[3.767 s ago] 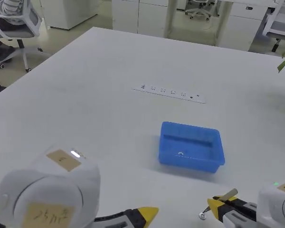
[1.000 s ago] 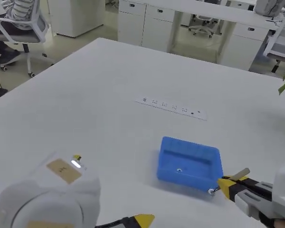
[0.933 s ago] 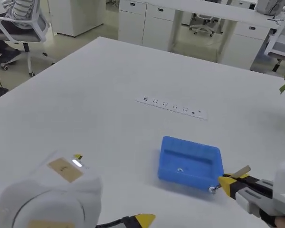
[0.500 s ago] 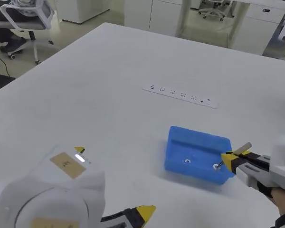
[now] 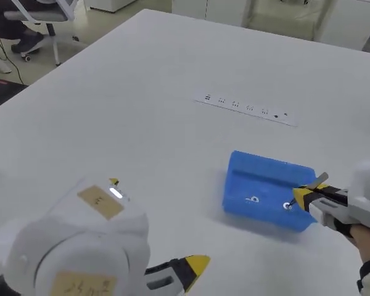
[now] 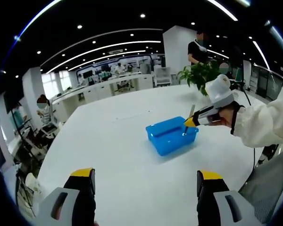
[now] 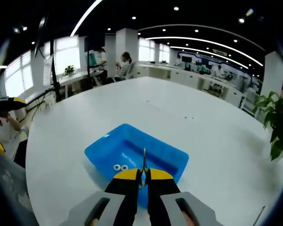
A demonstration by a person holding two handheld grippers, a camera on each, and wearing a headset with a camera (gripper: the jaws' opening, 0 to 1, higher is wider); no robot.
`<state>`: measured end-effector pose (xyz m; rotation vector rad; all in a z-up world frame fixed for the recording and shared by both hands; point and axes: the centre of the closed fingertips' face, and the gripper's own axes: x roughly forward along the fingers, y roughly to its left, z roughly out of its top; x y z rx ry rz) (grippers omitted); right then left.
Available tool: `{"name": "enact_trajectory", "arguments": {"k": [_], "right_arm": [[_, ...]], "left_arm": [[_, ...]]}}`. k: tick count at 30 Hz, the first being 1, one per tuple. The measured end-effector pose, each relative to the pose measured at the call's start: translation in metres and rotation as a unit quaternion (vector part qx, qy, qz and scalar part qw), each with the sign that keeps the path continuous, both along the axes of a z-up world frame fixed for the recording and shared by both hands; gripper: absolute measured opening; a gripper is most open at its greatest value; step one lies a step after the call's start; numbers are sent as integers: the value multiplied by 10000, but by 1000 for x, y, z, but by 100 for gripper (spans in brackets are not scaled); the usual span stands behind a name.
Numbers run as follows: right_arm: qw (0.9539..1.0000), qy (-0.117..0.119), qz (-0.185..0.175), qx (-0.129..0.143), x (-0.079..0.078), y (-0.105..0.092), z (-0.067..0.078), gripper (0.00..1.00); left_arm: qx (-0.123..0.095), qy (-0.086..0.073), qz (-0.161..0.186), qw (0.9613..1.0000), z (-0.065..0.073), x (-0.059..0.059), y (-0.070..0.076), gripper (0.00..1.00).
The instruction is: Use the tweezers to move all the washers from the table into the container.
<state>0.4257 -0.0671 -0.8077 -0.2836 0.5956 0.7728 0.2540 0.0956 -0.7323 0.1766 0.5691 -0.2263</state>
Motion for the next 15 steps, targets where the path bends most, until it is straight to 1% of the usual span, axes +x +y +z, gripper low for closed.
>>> {"name": "enact_trajectory", "arguments": {"k": [4, 6, 10, 15], "right_arm": [[10000, 65, 4, -2, 0, 0, -4, 2], [10000, 89, 8, -8, 0, 0, -6, 2], [9999, 156, 34, -60, 0, 0, -12, 2], [9998, 169, 66, -119, -1, 0, -14, 3]], "left_arm": [[13, 40, -29, 10000, -3, 1, -2, 91], [32, 36, -51, 10000, -3, 2, -3, 90], [5, 39, -74, 10000, -3, 3, -4, 90], [-12, 33, -105, 9999, -2, 5, -5, 89]]}}
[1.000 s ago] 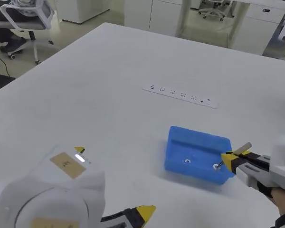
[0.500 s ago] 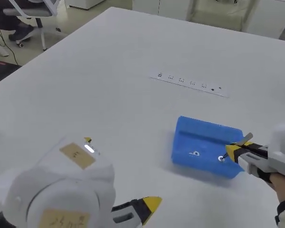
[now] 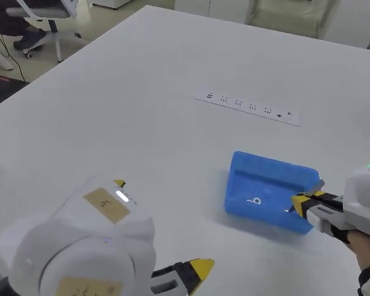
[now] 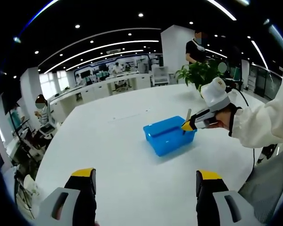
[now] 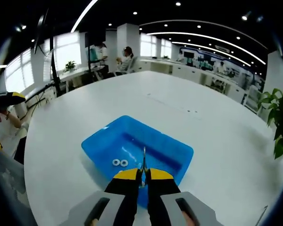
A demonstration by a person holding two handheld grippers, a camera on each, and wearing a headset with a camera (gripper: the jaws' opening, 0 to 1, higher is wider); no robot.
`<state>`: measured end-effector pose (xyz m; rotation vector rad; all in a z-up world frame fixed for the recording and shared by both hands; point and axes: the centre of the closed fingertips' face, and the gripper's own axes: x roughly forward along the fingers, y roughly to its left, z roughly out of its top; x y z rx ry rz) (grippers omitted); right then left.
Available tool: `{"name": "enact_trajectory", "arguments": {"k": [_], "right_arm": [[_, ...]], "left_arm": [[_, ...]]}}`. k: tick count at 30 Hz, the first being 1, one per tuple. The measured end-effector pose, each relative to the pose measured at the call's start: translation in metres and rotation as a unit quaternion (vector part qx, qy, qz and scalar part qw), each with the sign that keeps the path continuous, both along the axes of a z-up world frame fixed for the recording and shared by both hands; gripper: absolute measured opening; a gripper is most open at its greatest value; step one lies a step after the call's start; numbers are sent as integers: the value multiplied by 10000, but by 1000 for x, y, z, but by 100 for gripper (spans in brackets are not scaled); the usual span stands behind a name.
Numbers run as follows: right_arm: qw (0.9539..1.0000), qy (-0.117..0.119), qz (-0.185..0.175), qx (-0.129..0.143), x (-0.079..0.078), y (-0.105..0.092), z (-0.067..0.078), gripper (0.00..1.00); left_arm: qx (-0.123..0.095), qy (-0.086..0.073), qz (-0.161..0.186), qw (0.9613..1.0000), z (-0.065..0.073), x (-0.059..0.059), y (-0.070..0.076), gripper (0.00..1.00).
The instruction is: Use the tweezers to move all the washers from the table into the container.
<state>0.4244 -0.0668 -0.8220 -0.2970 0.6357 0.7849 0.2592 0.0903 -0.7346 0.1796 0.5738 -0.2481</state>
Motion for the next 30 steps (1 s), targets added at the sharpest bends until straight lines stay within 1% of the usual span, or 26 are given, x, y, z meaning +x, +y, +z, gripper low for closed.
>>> {"name": "enact_trajectory", "arguments": {"k": [5, 8, 10, 14, 15, 17, 19, 20, 21, 22, 24, 26, 27, 28, 29, 30], "right_arm": [[10000, 26, 21, -71, 0, 0, -4, 3], [10000, 64, -6, -62, 0, -1, -5, 3], [9999, 132, -34, -20, -1, -1, -6, 3], [9999, 76, -51, -99, -1, -3, -6, 3], [9999, 53, -55, -82, -1, -4, -3, 3], [9999, -68, -57, -49, -2, -3, 6, 3], [9999, -81, 12, 92, -5, 0, 18, 3], [9998, -128, 42, 137, -7, 2, 23, 3], [9995, -240, 113, 155, -10, 4, 31, 2], [9992, -307, 181, 154, -13, 5, 36, 2], [9988, -359, 294, 166, -21, 8, 44, 2], [9978, -403, 481, 213, -31, 13, 52, 2], [9971, -424, 585, 232, -39, 15, 57, 2], [9964, -431, 693, 238, -46, 18, 60, 2], [9957, -407, 800, 226, -53, 21, 62, 2], [9949, -375, 926, 166, -63, 23, 63, 2]], "left_arm": [[-27, -1, -30, 10000, -1, 3, -2, 89], [-37, -15, -69, 10000, 0, 5, -3, 89], [-41, -23, -83, 10000, 0, 6, -4, 89], [-31, -61, -112, 9999, 3, 6, -4, 88], [-30, -80, -119, 9999, 4, 6, -5, 88], [-41, -122, -160, 9998, 9, 5, -7, 86], [-87, -196, -242, 9995, 15, 5, -10, 82], [-103, -254, -313, 9991, 20, 5, -13, 81], [-107, -273, -376, 9989, 22, 5, -15, 80], [-106, -291, -472, 9984, 24, 5, -18, 78], [-112, -354, -726, 9967, 33, 5, -25, 73], [-193, -412, -960, 9943, 42, 5, -34, 67], [-241, -385, -1099, 9929, 44, 4, -38, 65], [-296, -326, -1223, 9915, 45, 4, -43, 64], [-346, -294, -1365, 9896, 47, 4, -49, 65], [-360, -263, -1506, 9876, 48, 3, -53, 64]]}}
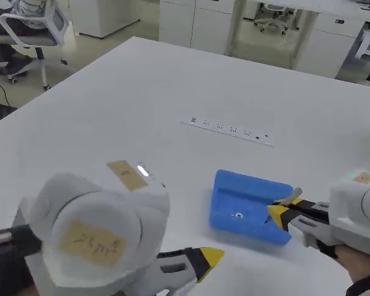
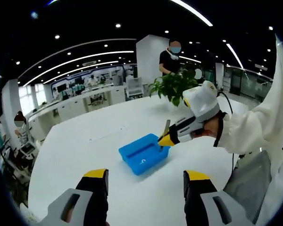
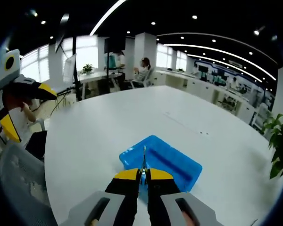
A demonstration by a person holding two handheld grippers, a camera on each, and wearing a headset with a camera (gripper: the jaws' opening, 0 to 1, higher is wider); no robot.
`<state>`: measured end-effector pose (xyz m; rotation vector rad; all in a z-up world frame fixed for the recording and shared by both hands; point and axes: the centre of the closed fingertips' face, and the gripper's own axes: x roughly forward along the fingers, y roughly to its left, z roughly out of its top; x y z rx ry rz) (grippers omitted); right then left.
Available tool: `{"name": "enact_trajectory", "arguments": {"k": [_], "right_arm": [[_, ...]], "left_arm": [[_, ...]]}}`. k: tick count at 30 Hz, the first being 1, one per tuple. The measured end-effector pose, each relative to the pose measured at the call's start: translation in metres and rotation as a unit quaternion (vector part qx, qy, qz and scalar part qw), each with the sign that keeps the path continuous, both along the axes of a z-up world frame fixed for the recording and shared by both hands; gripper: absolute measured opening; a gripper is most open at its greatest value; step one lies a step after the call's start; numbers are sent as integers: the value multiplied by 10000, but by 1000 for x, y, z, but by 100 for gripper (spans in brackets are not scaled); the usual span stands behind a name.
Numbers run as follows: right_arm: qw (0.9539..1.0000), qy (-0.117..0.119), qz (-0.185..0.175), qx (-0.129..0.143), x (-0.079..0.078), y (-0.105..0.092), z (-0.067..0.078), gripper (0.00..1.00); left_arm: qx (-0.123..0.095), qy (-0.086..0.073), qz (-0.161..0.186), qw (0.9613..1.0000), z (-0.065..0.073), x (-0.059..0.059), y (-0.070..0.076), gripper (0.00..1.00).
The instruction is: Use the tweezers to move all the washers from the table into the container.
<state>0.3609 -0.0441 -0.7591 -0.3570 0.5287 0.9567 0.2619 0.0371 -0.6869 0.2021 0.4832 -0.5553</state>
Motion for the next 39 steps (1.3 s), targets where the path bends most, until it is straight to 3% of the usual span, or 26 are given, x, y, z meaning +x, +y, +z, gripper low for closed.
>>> {"name": "enact_trajectory", "arguments": {"k": [2, 3, 4, 7, 10, 12, 14, 16, 18, 19, 22, 28, 32, 34, 35, 39], "right_arm": [[9998, -75, 166, -75, -16, 3, 4, 2], [9996, -61, 265, -64, -24, 6, 6, 2], [9994, -38, 324, -60, -28, 7, 7, 2], [9969, 180, 770, -29, -65, 14, 11, 3], [9944, 179, 1038, -119, -87, 16, 13, 2], [9930, 188, 1160, -154, -100, 17, 15, 3], [9914, 259, 1275, -111, -112, 18, 18, 3], [9901, 283, 1368, -118, -121, 20, 21, 3], [9875, 368, 1532, -112, -131, 22, 23, 3], [9859, 417, 1620, -110, -136, 23, 24, 3], [9833, 428, 1767, -113, -145, 26, 29, 3], [9806, 409, 1913, -84, -157, 25, 40, 3], [9778, 436, 2047, -82, -165, 26, 44, 3], [9766, 457, 2101, -82, -168, 26, 45, 3], [9763, 467, 2112, -81, -169, 26, 45, 3], [9741, 499, 2200, -126, -173, 25, 44, 3]], "left_arm": [[72, 47, -294, 9995, 2, -3, -9, 63], [97, -22, -405, 9991, 6, -4, -15, 62], [75, -7, -463, 9989, 7, -5, -18, 61], [-133, 23, -780, 9969, 12, -9, -31, 55], [-449, 147, -1307, 9903, 18, -19, -47, 44], [-413, -131, -1598, 9862, 26, -21, -53, 30], [-473, -27, -1739, 9836, 26, -26, -58, 21], [-586, 58, -1878, 9804, 26, -31, -64, 21], [-712, 237, -2148, 9738, 25, -39, -70, 19], [-742, 234, -2238, 9715, 26, -41, -73, 19], [-770, 278, -2372, 9680, 28, -45, -76, 15], [-832, 384, -2758, 9568, 33, -57, -83, 12], [-838, 298, -2953, 9513, 35, -61, -85, 7], [-674, 121, -3187, 9454, 34, -65, -87, 2], [-686, 115, -3249, 9432, 34, -68, -88, 1], [-674, 90, -3317, 9409, 32, -71, -90, 0]]}}
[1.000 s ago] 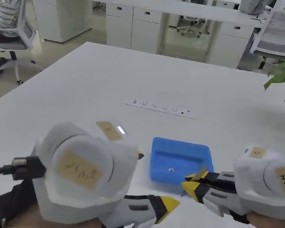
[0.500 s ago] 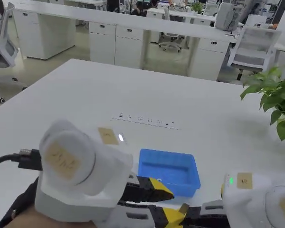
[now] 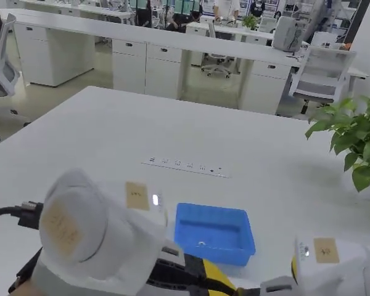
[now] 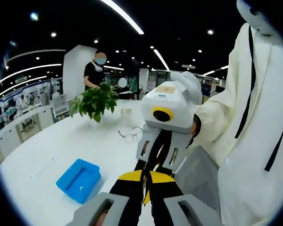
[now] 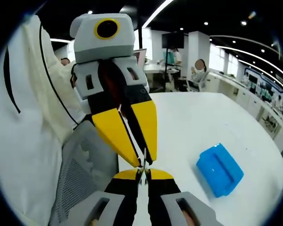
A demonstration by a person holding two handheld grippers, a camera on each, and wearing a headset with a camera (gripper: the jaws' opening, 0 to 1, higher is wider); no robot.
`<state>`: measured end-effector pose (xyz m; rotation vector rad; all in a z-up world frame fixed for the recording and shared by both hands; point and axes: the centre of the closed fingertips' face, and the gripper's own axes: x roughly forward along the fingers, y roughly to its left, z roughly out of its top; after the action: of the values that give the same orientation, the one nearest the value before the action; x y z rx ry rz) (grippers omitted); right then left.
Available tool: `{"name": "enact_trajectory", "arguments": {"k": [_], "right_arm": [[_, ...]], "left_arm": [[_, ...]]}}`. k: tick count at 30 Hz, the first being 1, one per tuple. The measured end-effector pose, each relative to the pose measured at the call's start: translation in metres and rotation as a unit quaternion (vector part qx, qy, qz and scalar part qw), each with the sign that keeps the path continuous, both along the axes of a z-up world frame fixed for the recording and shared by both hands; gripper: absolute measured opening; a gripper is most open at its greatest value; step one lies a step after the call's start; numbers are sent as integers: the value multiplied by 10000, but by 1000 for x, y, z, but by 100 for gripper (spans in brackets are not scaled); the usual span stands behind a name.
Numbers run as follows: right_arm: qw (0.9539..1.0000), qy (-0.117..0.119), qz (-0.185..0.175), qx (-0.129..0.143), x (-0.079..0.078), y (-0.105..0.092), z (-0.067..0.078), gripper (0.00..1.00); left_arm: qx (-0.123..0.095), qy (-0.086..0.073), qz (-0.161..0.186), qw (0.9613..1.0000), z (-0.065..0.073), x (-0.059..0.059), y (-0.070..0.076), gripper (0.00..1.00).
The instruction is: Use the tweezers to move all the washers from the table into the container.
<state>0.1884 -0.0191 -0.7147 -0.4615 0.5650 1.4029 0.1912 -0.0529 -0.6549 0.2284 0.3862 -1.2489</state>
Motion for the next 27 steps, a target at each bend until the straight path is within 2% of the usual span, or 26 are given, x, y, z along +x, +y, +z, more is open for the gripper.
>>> {"name": "enact_trajectory", "arguments": {"k": [2, 6, 10, 14, 16, 18, 21, 24, 27], "right_arm": [[10000, 40, 64, -18, -3, 0, -1, 3], [9996, -29, 235, -177, -7, 0, -4, 3], [9989, -37, 386, -275, -10, -1, -7, 3], [9983, -58, 467, -339, -10, -2, -8, 3], [9980, -52, 505, -375, -9, -3, -9, 3], [9978, -42, 526, -408, -7, -4, -11, 3], [9977, -26, 515, -431, -2, -6, -14, 4], [9986, -2, 322, -416, 8, -8, -18, 4], [9989, 118, 142, -429, 18, -12, -25, 5]], "left_arm": [[-33, 41, -67, 10000, -1, -2, -1, 0], [-42, 0, -234, 9997, -4, -7, -4, 0], [17, -172, -497, 9986, -6, -10, -5, 0], [5, -112, -522, 9986, -7, -9, -5, 0], [40, -196, -559, 9982, -8, -9, -6, 0], [70, -157, -512, 9985, -10, -7, -7, 0], [156, -258, -475, 9984, -13, -1, -8, 0], [273, -246, -418, 9985, -16, 9, -6, 0], [332, -219, -435, 9983, -22, 17, -5, 0]]}}
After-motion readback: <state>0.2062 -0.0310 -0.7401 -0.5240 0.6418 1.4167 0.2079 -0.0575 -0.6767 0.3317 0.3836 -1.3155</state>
